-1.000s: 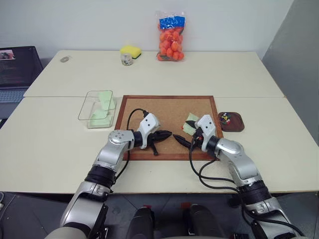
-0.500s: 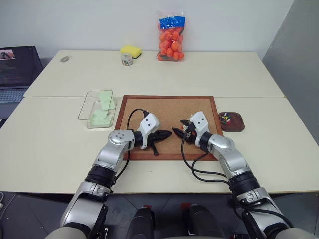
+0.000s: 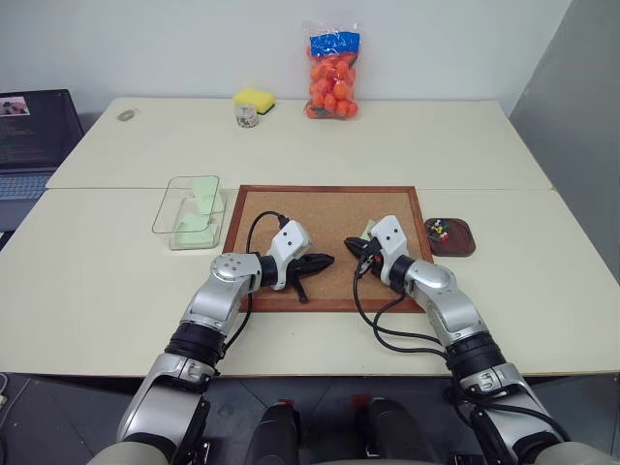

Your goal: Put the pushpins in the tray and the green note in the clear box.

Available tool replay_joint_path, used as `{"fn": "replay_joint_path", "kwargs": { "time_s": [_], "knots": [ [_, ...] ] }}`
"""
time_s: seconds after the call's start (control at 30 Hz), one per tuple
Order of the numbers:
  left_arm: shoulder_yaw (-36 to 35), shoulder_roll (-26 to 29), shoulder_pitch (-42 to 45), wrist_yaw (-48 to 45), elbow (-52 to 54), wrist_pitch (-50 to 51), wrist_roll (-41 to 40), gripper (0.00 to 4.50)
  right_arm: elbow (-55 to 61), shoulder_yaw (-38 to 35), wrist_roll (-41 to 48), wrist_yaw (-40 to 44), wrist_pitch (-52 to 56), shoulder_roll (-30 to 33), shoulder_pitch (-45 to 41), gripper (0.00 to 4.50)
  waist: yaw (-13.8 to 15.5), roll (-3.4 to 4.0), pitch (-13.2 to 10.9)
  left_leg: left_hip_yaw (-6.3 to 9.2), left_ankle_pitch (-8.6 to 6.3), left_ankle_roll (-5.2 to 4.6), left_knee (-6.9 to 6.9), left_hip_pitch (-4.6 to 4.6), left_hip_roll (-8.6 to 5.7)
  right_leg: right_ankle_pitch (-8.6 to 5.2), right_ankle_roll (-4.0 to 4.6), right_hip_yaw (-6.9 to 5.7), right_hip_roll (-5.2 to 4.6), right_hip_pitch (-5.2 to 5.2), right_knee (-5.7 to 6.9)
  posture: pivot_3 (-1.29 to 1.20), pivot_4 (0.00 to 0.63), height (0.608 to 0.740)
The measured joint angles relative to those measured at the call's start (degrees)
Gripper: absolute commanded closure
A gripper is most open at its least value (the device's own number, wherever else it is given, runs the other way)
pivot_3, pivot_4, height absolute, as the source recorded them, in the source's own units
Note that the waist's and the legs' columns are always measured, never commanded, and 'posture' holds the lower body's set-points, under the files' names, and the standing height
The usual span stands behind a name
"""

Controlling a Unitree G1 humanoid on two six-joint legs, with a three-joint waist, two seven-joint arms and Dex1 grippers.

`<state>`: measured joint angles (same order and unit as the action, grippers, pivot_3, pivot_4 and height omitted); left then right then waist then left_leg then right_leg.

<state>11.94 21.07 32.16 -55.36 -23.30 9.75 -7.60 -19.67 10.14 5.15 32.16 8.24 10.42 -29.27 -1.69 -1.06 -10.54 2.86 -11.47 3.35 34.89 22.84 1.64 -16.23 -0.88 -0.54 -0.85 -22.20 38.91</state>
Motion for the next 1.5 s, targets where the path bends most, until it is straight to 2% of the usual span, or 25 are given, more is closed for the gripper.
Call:
{"fn": "replay_joint_path", "kwargs": {
  "time_s": [0.3, 0.5, 0.83, 0.93, 1.23, 1.33, 1.5],
  "knots": [
    [0.0, 0.0, -0.3, 0.2, 0.6, 0.0, 0.0, 4.5, 2.8, -0.7, 0.8, 0.0, 1.8, -0.1, 1.3, 4.43, 0.0, 0.0, 0.0, 0.0, 0.0, 0.0, -0.01, 0.07, 0.0, 0.0, 0.0, 0.0, 0.0, -0.06, 0.0, 0.0, 0.15, 0.74],
    [0.0, 0.0, -0.6, 0.7, 0.8, 0.0, 0.0, 4.5, 13.8, -2.7, 3.9, 0.7, 3.5, 0.5, 1.2, 4.43, 0.0, 0.0, 0.0, 0.01, 0.0, 0.0, -0.01, 0.0, 0.01, 0.0, 0.0, -0.01, 0.0, -0.02, -0.01, 0.0, 0.15, 0.74],
    [0.0, -0.2, -0.4, 0.9, 0.6, 0.0, 0.0, 4.5, 14.3, -3.2, 3.9, 0.3, 3.7, 1.9, 1.2, 4.43, 0.0, 0.0, 0.0, 0.0, 0.0, 0.0, 0.0, 0.02, 0.0, 0.0, 0.0, 0.0, 0.0, -0.02, -0.01, 0.0, 0.15, 0.74],
    [-0.9, -1.1, -0.5, 0.8, 0.7, 0.4, -0.5, 4.07, 14.3, -3.5, 3.9, 0.2, 3.7, 1.9, 0.8, 4.5, 0.0, 0.0, 0.0, 0.0, 0.0, 0.0, 0.0, 0.03, -0.01, 0.0, 0.0, -0.01, -0.01, -0.02, -0.01, 0.0, 0.15, 0.74],
    [-6.9, -3.9, -0.4, 1.6, 2.5, 12.9, -9.0, 2.3, 14.3, -3.1, 3.7, 0.6, 3.6, 2.2, 0.8, 4.5, 0.0, -0.04, 0.0, 0.01, 0.0, 0.0, 0.0, 0.1, 0.0, 0.0, 0.0, -0.02, -0.01, -0.08, -0.01, 0.0, 0.15, 0.74],
    [-9.4, -4.4, 0.5, 2.0, 3.3, 18.8, -12.9, 1.62, 14.6, -0.3, 1.6, 3.0, 1.9, 4.7, 1.7, 4.5, 0.0, -0.13, -0.1, 0.02, 0.0, 0.0, 0.0, 0.12, -0.01, 0.0, 0.0, -0.04, 0.0, -0.1, -0.02, 0.0, 0.15, 0.74],
    [-13.5, -2.7, 3.7, 1.7, 5.4, 25.2, -18.1, 0.76, 14.7, 2.5, -0.7, 7.3, -2.3, 9.3, 3.7, 4.5, 0.0, -0.2, -0.2, 0.01, 0.0, 0.0, 0.0, 0.14, -0.01, 0.0, 0.0, -0.04, 0.0, -0.11, -0.04, 0.0, 0.15, 0.74]
  ]
}}
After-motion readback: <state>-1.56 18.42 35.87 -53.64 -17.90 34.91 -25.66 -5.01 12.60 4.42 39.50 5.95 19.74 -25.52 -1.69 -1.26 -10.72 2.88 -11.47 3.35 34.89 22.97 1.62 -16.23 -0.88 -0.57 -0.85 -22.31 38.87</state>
